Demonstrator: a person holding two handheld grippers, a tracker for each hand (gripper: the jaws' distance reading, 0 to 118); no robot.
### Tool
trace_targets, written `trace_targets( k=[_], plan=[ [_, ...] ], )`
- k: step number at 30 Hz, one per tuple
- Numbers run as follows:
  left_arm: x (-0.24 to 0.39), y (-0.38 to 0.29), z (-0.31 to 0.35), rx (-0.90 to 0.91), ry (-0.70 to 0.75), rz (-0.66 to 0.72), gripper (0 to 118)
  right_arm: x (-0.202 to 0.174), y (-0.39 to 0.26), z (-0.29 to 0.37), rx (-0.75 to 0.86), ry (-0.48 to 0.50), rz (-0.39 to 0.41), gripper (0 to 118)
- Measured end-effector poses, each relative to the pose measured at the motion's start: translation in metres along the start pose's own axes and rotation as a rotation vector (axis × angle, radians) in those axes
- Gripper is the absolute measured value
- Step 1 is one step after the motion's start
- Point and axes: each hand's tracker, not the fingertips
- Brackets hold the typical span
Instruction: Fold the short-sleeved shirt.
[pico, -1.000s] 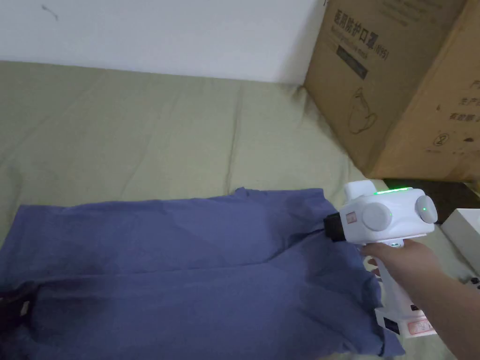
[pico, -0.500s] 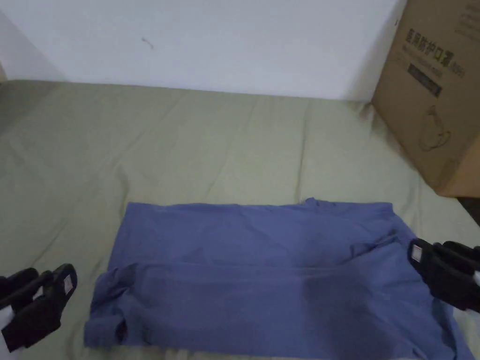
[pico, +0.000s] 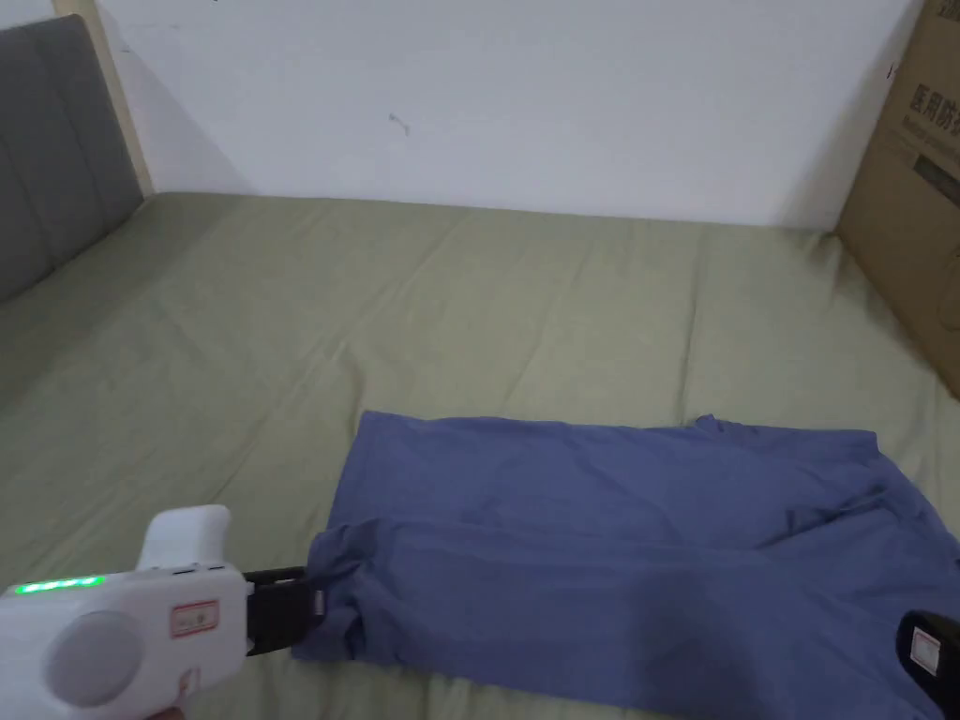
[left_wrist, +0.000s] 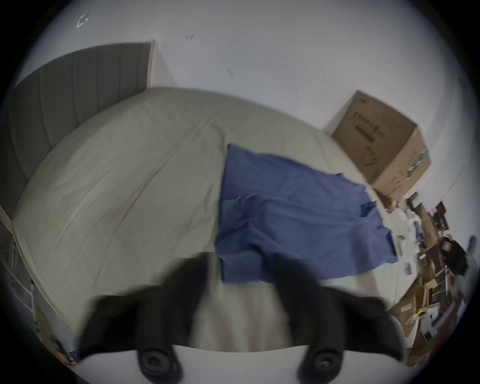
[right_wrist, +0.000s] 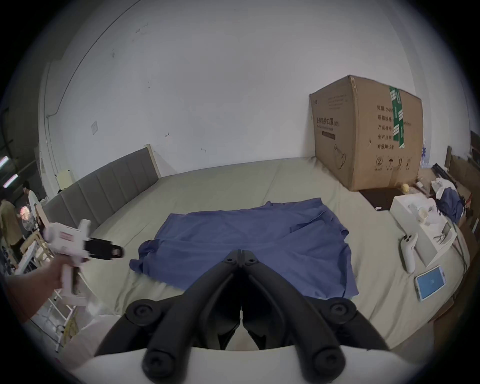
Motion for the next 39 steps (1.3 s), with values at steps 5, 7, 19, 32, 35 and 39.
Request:
trace_targets(
  k=[5, 7, 19, 32, 35, 39],
  plan=[
    [0.002, -0.001, -0.06, -0.108, 0.043, -0.065, 116, 0.01, -0.008, -0.004, -0.049, -0.001, -0.062, 0],
    [0.012, -0.011, -0.073, -0.188, 0.133, -0.116, 116, 0.014, -0.01, -0.007, -0.063, -0.008, -0.068, 0],
    [0.038, -0.012, -0.053, -0.12, 0.05, -0.278, 14, 0.041, -0.016, -0.02, -0.09, -0.038, -0.154, 0],
    [0.031, -0.004, -0.018, -0.038, -0.06, -0.069, 4, 0.218, 0.007, -0.099, -0.468, -0.142, -0.518, 112],
    [0.01, -0.002, -0.031, -0.026, -0.042, -0.065, 4, 0.221, -0.004, -0.124, -0.551, -0.214, -0.497, 112],
    [0.004, -0.006, -0.043, -0.057, -0.023, -0.064, 4, 0.228, -0.026, -0.156, -0.642, -0.183, -0.51, 106]
  ],
)
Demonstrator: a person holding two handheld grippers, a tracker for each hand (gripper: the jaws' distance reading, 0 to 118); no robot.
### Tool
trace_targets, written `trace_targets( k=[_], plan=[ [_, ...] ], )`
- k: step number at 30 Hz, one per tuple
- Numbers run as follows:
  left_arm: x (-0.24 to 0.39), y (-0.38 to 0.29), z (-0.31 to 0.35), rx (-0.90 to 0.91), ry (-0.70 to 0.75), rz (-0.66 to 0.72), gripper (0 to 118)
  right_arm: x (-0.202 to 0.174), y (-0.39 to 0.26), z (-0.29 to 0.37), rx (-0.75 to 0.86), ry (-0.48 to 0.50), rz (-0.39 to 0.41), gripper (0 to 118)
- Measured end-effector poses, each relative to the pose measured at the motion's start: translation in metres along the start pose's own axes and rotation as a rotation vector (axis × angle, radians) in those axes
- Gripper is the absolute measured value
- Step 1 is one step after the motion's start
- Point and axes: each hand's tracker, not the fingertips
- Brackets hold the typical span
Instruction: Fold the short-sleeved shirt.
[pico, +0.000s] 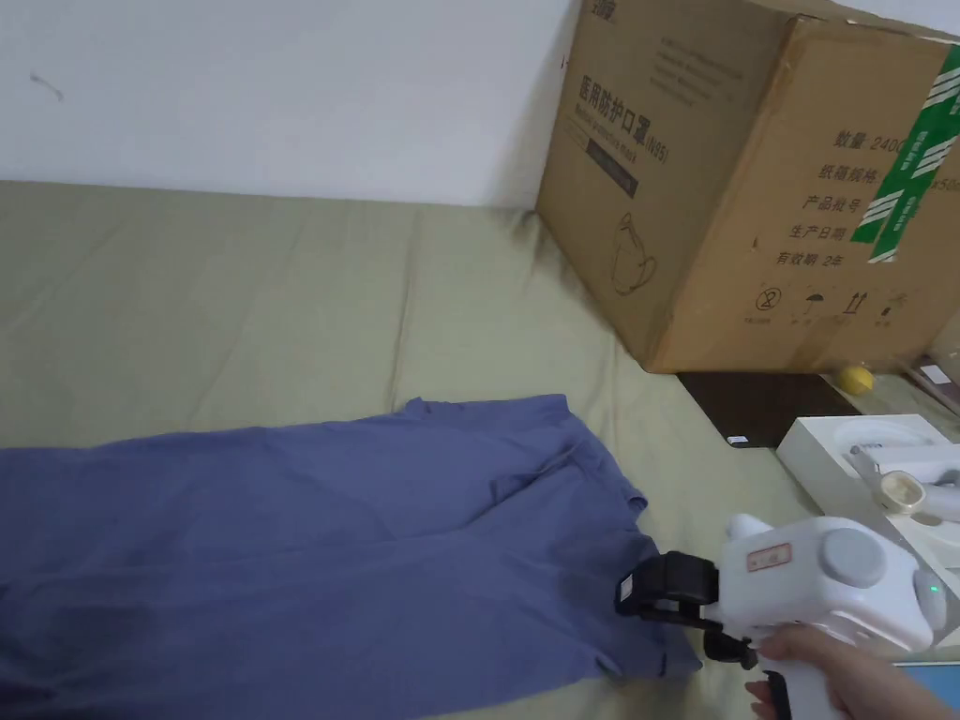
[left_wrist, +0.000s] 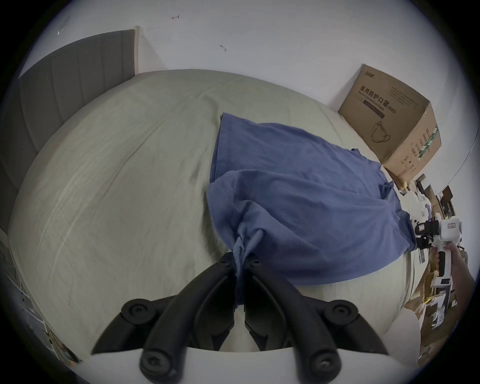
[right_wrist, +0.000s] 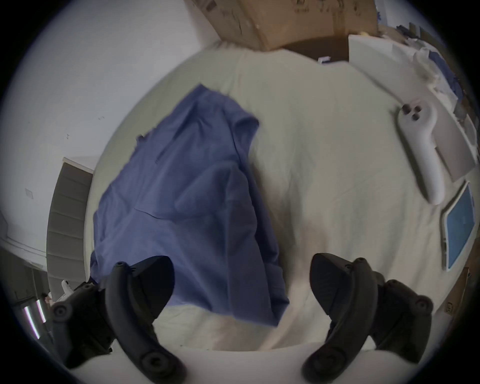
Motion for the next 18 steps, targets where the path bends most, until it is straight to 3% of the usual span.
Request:
trace_targets(
  k=[2, 4, 6, 7, 9, 14, 18],
  plan=[
    [-0.003, -0.001, -0.004, -0.015, 0.005, 0.001, 4, -0.001, 0.0, -0.008, -0.002, -0.027, 0.013, 88],
    [-0.003, -0.003, -0.004, -0.019, 0.004, 0.003, 4, -0.005, -0.002, -0.009, -0.006, -0.107, 0.088, 68],
    [-0.008, -0.002, -0.008, -0.034, 0.008, 0.007, 4, -0.009, -0.007, -0.006, -0.007, -0.172, 0.22, 46],
    [-0.009, -0.002, -0.009, -0.038, 0.008, 0.011, 4, -0.009, -0.01, -0.003, -0.003, -0.186, 0.275, 37],
    [-0.002, -0.002, -0.003, -0.041, 0.003, 0.023, 4, -0.012, -0.014, 0.004, -0.012, -0.149, 0.305, 10],
    [-0.003, 0.005, 0.007, -0.047, 0.001, 0.007, 4, -0.03, -0.028, 0.029, 0.024, -0.181, 0.398, 10],
    [-0.009, 0.008, 0.036, -0.035, -0.02, 0.007, 4, -0.025, -0.036, 0.066, 0.034, -0.111, 0.369, 10]
  ],
)
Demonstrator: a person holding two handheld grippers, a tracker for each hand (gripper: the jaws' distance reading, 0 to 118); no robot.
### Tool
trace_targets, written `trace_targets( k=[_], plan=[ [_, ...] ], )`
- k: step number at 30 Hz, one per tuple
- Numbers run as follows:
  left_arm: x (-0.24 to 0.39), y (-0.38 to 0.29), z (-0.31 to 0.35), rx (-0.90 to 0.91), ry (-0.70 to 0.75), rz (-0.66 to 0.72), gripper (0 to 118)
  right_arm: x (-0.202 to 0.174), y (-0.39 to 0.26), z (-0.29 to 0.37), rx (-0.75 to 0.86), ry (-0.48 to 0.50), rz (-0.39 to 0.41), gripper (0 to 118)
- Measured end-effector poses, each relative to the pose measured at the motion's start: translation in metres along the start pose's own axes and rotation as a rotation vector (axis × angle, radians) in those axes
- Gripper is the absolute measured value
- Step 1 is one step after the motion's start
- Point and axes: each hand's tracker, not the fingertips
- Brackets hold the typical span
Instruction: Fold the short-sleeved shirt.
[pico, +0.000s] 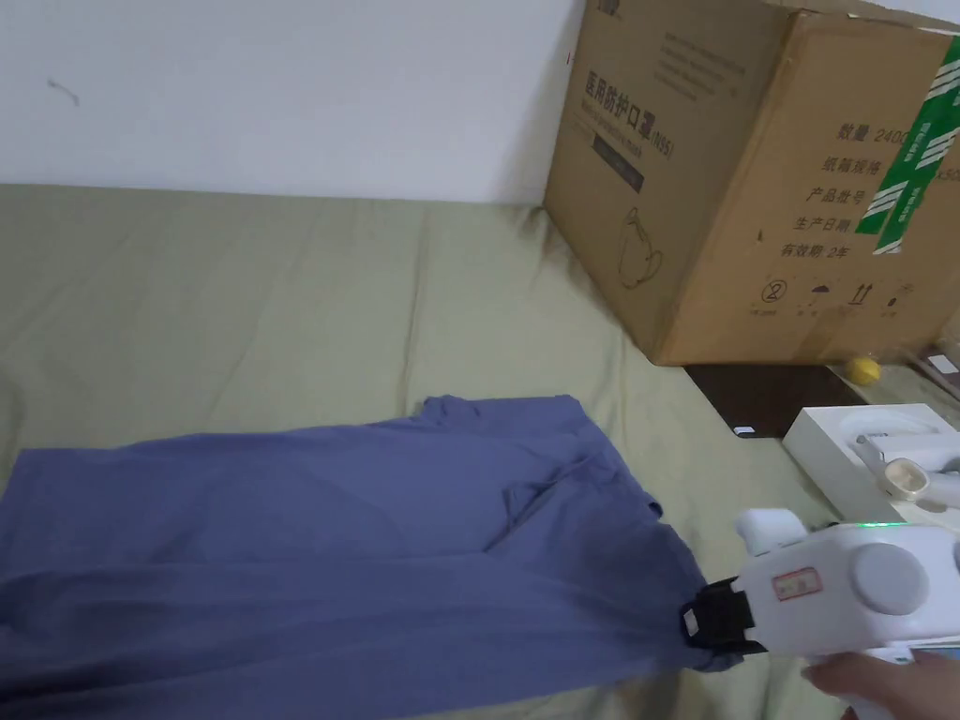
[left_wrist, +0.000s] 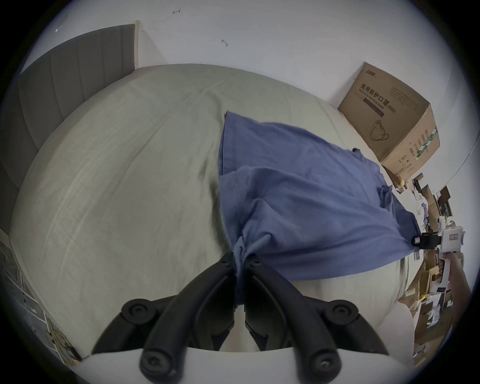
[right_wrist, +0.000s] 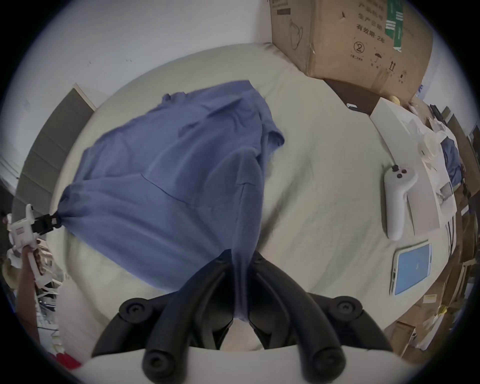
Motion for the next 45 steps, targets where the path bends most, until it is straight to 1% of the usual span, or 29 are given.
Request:
trace_targets(
  k=[6, 8, 10, 11, 12, 13, 14, 15, 16, 17, 18, 19, 22, 24, 25, 26, 27, 28, 29, 30, 31, 32, 33, 36, 38, 40, 41, 43, 45],
  plan=[
    [-0.023, -0.037, 0.038, -0.12, -0.089, -0.025, 4, 0.008, -0.054, 0.044, -0.039, 0.046, -0.017, 10],
    [-0.03, -0.054, 0.041, -0.155, -0.096, -0.026, 4, 0.013, -0.073, 0.044, -0.052, 0.081, -0.036, 10],
    [-0.027, -0.071, 0.043, -0.166, -0.104, -0.025, 4, 0.015, -0.087, 0.035, -0.035, 0.087, -0.052, 10],
    [-0.03, -0.078, 0.039, -0.156, -0.113, -0.005, 8, 0.016, -0.091, 0.028, -0.031, 0.079, -0.072, 10],
    [-0.032, -0.081, 0.036, -0.152, -0.099, 0.012, 19, 0.017, -0.094, 0.022, -0.033, 0.075, -0.093, 16],
    [-0.033, -0.084, 0.035, -0.137, -0.059, 0.023, 44, 0.02, -0.094, 0.016, -0.032, 0.06, -0.104, 27],
    [-0.031, -0.086, 0.037, -0.112, -0.028, 0.008, 83, 0.02, -0.095, 0.014, -0.023, 0.019, -0.112, 50],
    [-0.032, -0.087, 0.039, -0.093, -0.002, -0.002, 107, 0.02, -0.096, 0.013, -0.013, -0.005, -0.112, 76],
    [-0.032, -0.088, 0.043, -0.076, 0.014, -0.004, 118, 0.019, -0.097, 0.015, -0.007, -0.018, -0.112, 105],
    [-0.031, -0.087, 0.052, -0.041, 0.018, -0.016, 118, 0.018, -0.098, 0.018, 0.007, -0.025, -0.116, 118],
    [-0.027, -0.084, 0.06, 0.002, 0.014, -0.012, 118, 0.014, -0.098, 0.03, 0.076, -0.003, -0.124, 112],
    [-0.025, -0.083, 0.067, 0.031, 0.007, -0.007, 118, 0.01, -0.097, 0.038, 0.112, 0.008, -0.124, 109],
    [-0.006, -0.076, 0.094, 0.117, -0.059, 0.018, 118, -0.014, -0.093, 0.065, 0.219, 0.048, -0.14, 112],
    [0.012, -0.078, 0.111, 0.25, -0.124, 0.012, 115, -0.044, -0.093, 0.084, 0.325, 0.103, -0.109, 111],
    [0.022, -0.082, 0.118, 0.335, -0.16, -0.014, 107, -0.06, -0.094, 0.092, 0.361, 0.141, -0.082, 107],
    [0.035, -0.086, 0.122, 0.401, -0.171, -0.057, 86, -0.076, -0.096, 0.098, 0.404, 0.178, -0.051, 91],
    [0.047, -0.089, 0.125, 0.449, -0.166, -0.102, 59, -0.092, -0.1, 0.103, 0.462, 0.2, -0.019, 59],
    [0.056, -0.092, 0.127, 0.478, -0.157, -0.138, 22, -0.104, -0.103, 0.107, 0.509, 0.197, 0.013, 20],
    [0.066, -0.093, 0.125, 0.487, -0.148, -0.169, 0, -0.123, -0.103, 0.109, 0.536, 0.168, 0.058, 0],
    [0.074, -0.093, 0.12, 0.472, -0.157, -0.183, 0, -0.136, -0.101, 0.11, 0.538, 0.133, 0.103, 0],
    [0.078, -0.091, 0.119, 0.461, -0.159, -0.191, 0, -0.144, -0.1, 0.116, 0.563, 0.118, 0.129, 0],
    [0.08, -0.086, 0.117, 0.434, -0.223, -0.191, 0, -0.15, -0.099, 0.119, 0.572, 0.155, 0.148, 0],
    [0.081, -0.078, 0.116, 0.409, -0.248, -0.185, 0, -0.145, -0.095, 0.113, 0.563, 0.216, 0.149, 0],
    [0.07, -0.039, 0.11, 0.425, -0.194, -0.167, 0, -0.149, -0.084, 0.119, 0.567, 0.207, 0.175, 0],
    [0.059, 0.003, 0.099, 0.359, -0.169, -0.113, 0, -0.153, -0.084, 0.116, 0.568, 0.182, 0.197, 0],
    [0.047, 0.05, 0.069, 0.185, -0.118, -0.087, 0, -0.149, -0.078, 0.112, 0.558, 0.183, 0.19, 0],
    [0.039, 0.073, 0.048, 0.088, -0.11, -0.09, 0, -0.147, -0.077, 0.105, 0.54, 0.206, 0.17, 0],
    [0.027, 0.107, 0.003, -0.071, -0.121, -0.118, 0, -0.14, -0.073, 0.097, 0.513, 0.285, 0.103, 0],
    [0.019, 0.123, -0.036, -0.138, -0.052, -0.112, 1, -0.137, -0.07, 0.085, 0.465, 0.299, 0.049, 0]
  ],
)
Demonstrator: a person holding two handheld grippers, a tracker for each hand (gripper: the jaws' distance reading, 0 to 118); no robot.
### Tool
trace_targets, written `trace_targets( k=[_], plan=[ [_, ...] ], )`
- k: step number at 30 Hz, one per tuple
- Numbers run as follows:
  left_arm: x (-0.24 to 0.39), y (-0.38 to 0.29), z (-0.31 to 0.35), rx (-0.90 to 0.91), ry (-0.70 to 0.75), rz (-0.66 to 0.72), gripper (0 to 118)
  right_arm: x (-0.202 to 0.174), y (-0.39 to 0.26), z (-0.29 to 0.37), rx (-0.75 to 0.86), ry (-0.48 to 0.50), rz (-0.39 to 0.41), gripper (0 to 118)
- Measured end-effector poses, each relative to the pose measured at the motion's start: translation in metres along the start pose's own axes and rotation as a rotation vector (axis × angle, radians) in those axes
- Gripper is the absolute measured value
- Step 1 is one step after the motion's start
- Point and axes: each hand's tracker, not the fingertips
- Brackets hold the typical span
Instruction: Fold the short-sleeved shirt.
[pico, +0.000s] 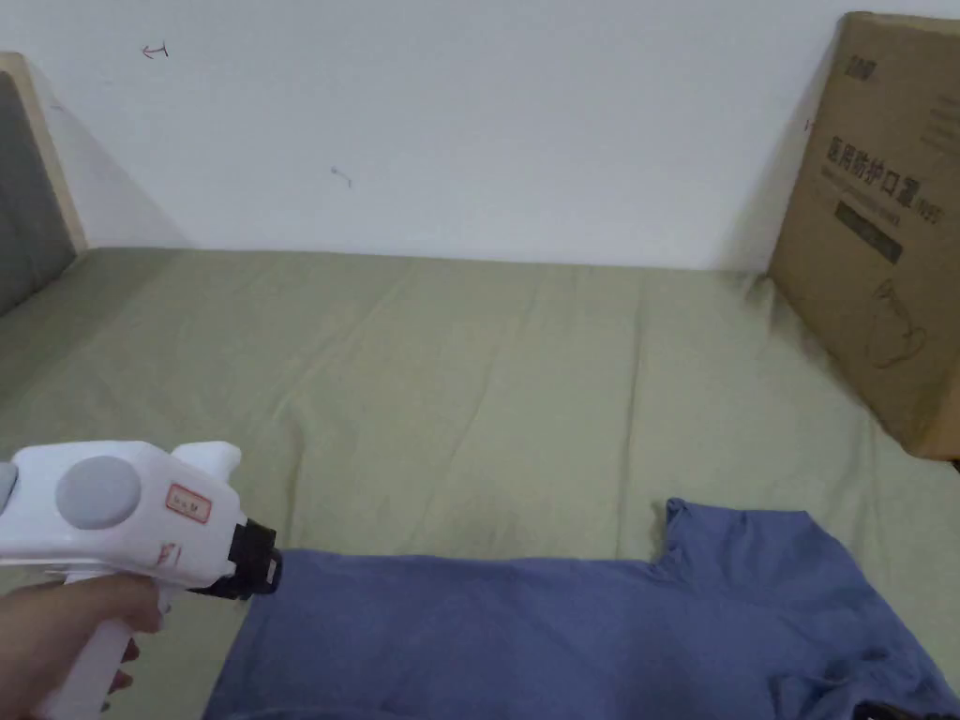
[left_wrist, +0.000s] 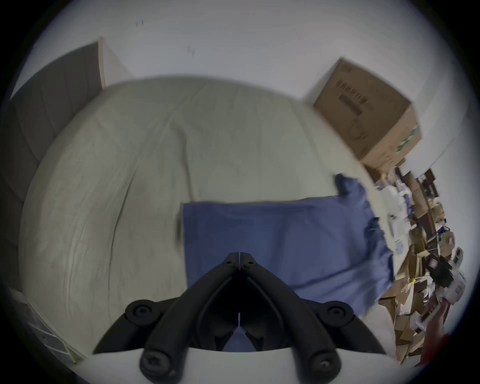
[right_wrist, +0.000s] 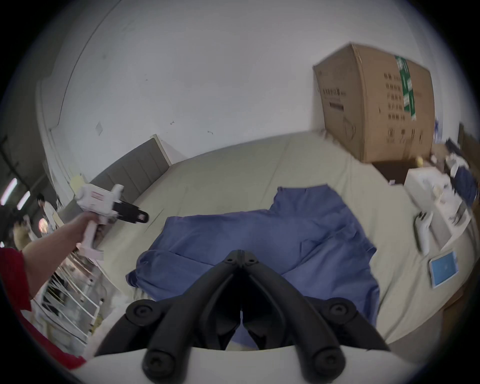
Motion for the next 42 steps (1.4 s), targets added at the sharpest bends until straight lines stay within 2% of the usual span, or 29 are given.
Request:
trace_targets(
  k=[1, 2, 3, 4, 5, 12, 16, 17, 20, 21, 22, 23, 24, 25, 26, 28, 31, 32, 34, 35, 36, 37, 39, 42],
  plan=[
    [-0.003, 0.007, -0.014, -0.007, 0.011, -0.002, 14, 0.003, -0.001, -0.005, -0.015, -0.009, -0.013, 0],
    [-0.011, 0.014, -0.029, -0.011, 0.003, 0.004, 59, 0.007, -0.001, -0.011, -0.027, -0.021, -0.015, 0],
    [-0.017, 0.019, -0.045, -0.036, 0.017, 0.02, 98, 0.01, -0.002, -0.017, -0.043, -0.034, -0.016, 0],
    [-0.022, 0.022, -0.059, -0.05, 0.041, 0.017, 118, 0.024, -0.005, -0.025, -0.063, -0.047, -0.016, 0],
    [-0.028, 0.024, -0.068, -0.036, 0.05, 0.002, 114, 0.027, -0.006, -0.03, -0.082, -0.058, -0.01, 0],
    [-0.044, 0.029, -0.123, -0.04, 0.106, -0.023, 117, 0.027, -0.016, -0.058, -0.168, -0.099, 0.047, 0],
    [-0.034, 0.019, -0.119, -0.002, 0.088, -0.125, 118, 0.031, -0.025, -0.068, -0.212, -0.088, -0.013, 0],
    [-0.038, 0.021, -0.122, 0.01, 0.084, -0.119, 115, 0.032, -0.027, -0.069, -0.216, -0.083, -0.036, 0],
    [-0.033, 0.019, -0.115, 0.081, 0.154, -0.109, 95, 0.035, -0.028, -0.07, -0.219, -0.078, -0.075, 0],
    [-0.033, 0.02, -0.112, 0.116, 0.202, -0.137, 95, 0.037, -0.028, -0.071, -0.217, -0.08, -0.078, 0],
    [-0.029, 0.019, -0.105, 0.169, 0.215, -0.176, 71, 0.039, -0.027, -0.071, -0.205, -0.073, -0.081, 0],
    [-0.024, 0.018, -0.102, 0.183, 0.19, -0.206, 24, 0.041, -0.024, -0.073, -0.168, -0.073, -0.04, 0],
    [-0.023, 0.018, -0.101, 0.184, 0.197, -0.232, 2, 0.042, -0.017, -0.077, -0.133, -0.11, 0.051, 0],
    [0.005, 0.001, -0.098, 0.178, 0.121, -0.234, 1, 0.045, -0.008, -0.083, -0.1, -0.16, 0.111, 0],
    [0.009, -0.001, -0.096, 0.18, 0.134, -0.23, 1, 0.052, 0.005, -0.09, -0.068, -0.196, 0.128, 0],
    [0.015, -0.002, -0.091, 0.208, 0.139, -0.243, 1, 0.078, 0.041, -0.111, -0.046, -0.164, 0.03, 0],
    [0.018, -0.002, -0.071, 0.251, 0.062, -0.156, 1, 0.117, 0.099, -0.155, -0.09, -0.225, 0.007, 0],
    [0.017, -0.001, -0.066, 0.261, 0.045, -0.13, 1, 0.135, 0.117, -0.172, -0.152, -0.234, 0.0, 23],
    [0.011, 0.001, -0.054, 0.296, 0.005, -0.088, 1, 0.162, 0.141, -0.209, -0.276, -0.275, -0.037, 110],
    [0.008, 0.001, -0.05, 0.3, -0.027, -0.072, 1, 0.176, 0.146, -0.228, -0.352, -0.308, -0.059, 114],
    [0.006, 0.001, -0.047, 0.305, -0.048, -0.059, 1, 0.188, 0.147, -0.242, -0.339, -0.335, -0.128, 108],
    [-0.002, 0.001, -0.043, 0.306, -0.042, -0.057, 1, 0.199, 0.146, -0.255, -0.366, -0.354, -0.104, 108],
    [-0.006, 0.0, -0.041, 0.295, -0.026, -0.047, 1, 0.22, 0.14, -0.281, -0.439, -0.442, -0.127, 108],
    [-0.001, -0.004, -0.039, 0.262, -0.028, -0.032, 1, 0.237, 0.126, -0.301, -0.52, -0.433, -0.16, 103]
  ],
)
